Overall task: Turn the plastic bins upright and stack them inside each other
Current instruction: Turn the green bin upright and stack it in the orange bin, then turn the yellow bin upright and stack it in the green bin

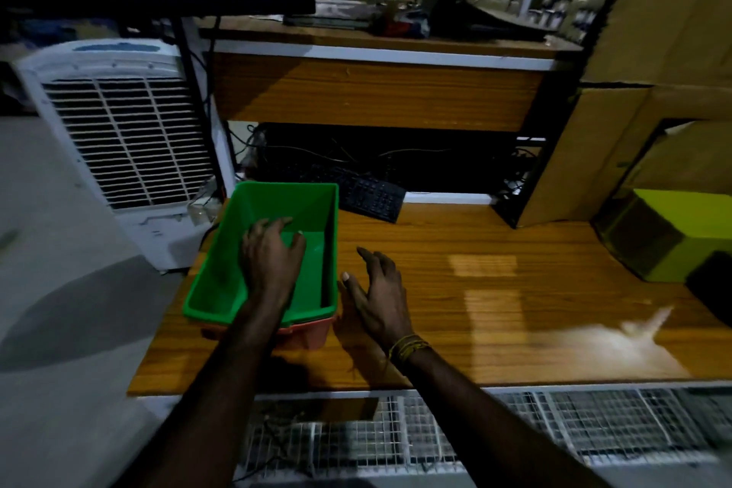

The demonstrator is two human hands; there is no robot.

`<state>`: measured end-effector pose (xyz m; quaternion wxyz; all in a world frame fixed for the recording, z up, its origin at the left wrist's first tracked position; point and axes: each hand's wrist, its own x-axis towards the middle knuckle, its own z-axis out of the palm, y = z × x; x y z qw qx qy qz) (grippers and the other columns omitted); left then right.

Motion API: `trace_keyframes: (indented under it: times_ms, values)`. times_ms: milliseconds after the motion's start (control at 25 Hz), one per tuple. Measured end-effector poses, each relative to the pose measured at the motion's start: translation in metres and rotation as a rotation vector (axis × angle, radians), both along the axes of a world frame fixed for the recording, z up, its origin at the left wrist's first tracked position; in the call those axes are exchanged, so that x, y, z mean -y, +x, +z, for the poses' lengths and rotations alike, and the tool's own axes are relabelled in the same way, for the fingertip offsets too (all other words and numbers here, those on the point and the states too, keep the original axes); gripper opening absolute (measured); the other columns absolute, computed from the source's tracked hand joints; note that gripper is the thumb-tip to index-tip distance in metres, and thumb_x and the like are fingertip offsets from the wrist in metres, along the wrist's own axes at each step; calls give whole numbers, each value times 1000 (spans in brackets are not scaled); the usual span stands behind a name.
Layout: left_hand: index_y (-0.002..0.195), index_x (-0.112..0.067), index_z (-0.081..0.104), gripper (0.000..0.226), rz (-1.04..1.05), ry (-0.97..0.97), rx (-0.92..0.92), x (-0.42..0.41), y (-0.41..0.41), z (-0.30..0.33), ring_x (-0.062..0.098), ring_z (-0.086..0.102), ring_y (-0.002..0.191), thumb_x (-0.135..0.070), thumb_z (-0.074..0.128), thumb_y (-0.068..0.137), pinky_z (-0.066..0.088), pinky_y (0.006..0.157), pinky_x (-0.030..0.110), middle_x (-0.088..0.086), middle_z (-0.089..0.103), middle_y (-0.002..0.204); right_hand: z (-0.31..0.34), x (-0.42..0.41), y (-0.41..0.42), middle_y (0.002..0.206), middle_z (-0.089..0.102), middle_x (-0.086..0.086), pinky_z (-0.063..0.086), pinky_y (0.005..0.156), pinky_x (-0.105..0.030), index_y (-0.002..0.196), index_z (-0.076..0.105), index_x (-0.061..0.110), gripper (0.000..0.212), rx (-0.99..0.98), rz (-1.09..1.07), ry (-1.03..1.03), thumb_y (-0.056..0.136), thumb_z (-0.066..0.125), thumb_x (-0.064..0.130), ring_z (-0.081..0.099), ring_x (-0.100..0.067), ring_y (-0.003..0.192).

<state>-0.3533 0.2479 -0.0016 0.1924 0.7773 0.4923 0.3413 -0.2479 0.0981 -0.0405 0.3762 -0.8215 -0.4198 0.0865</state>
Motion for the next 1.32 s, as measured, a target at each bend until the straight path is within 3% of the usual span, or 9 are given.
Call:
trace_keyframes:
  times_ms: [160, 280, 360, 520, 760, 960, 1240, 1320]
  values:
    - [120, -18, 66, 37, -249, 21, 65, 48, 86, -3, 38, 53, 116, -30, 63, 86, 46, 95, 44, 16, 58, 125, -9, 42, 58, 153, 30, -7, 39, 107, -49, 147, 32, 32, 57, 12, -134, 10, 95, 45, 53, 34, -28, 136]
    - [128, -19, 61, 39, -418, -22, 56, 98, 160, -10, 36, 45, 127, -31, 59, 91, 42, 98, 43, 14, 48, 139, -17, 81, 112, 154, 27, -6, 37, 107, -49, 147, 31, 34, 56, 11, -248, 7, 95, 47, 49, 32, -28, 137]
    - [134, -23, 55, 41, -484, -72, 10, 134, 209, -17, 33, 37, 134, -29, 59, 93, 39, 100, 40, 9, 39, 147, -22, 110, 153, 153, 29, -7, 39, 103, -51, 146, 31, 33, 56, 35, -329, 1, 95, 49, 46, 34, -30, 136]
    - [138, -30, 48, 46, -615, -24, -102, 195, 302, -32, 28, 39, 134, -34, 57, 93, 44, 97, 39, 4, 37, 149, -23, 174, 247, 150, 34, -10, 40, 104, -51, 146, 35, 28, 57, -3, -528, 6, 93, 53, 39, 36, -32, 136]
    - [145, -36, 34, 55, -828, -128, -243, 282, 452, -35, 30, 36, 137, -41, 54, 94, 44, 100, 40, 3, 27, 155, -31, 284, 401, 140, 42, -15, 46, 97, -51, 145, 35, 24, 62, -100, -816, 9, 89, 57, 42, 47, -36, 125]
    - [148, -36, 27, 60, -905, -173, -293, 332, 531, -27, 33, 36, 136, -40, 53, 94, 43, 102, 45, 5, 24, 155, -20, 326, 500, 136, 43, -27, 42, 99, -47, 150, 27, 23, 75, -170, -846, 9, 85, 63, 37, 46, -45, 122]
    - [150, -38, 21, 62, -922, -185, -330, 342, 568, -22, 30, 30, 142, -39, 52, 96, 38, 104, 37, 4, 14, 161, -10, 326, 579, 139, 35, -42, 49, 90, -50, 149, -6, 49, 95, -240, -746, -132, 84, 62, 51, 51, -52, 119]
    - [150, -41, 19, 62, -907, -214, -319, 338, 572, -23, 29, 29, 143, -40, 51, 97, 37, 106, 38, 1, 12, 161, -15, 324, 588, 142, 27, -46, 50, 89, -51, 148, -7, 51, 93, -216, -712, -226, 85, 61, 50, 50, -53, 121]
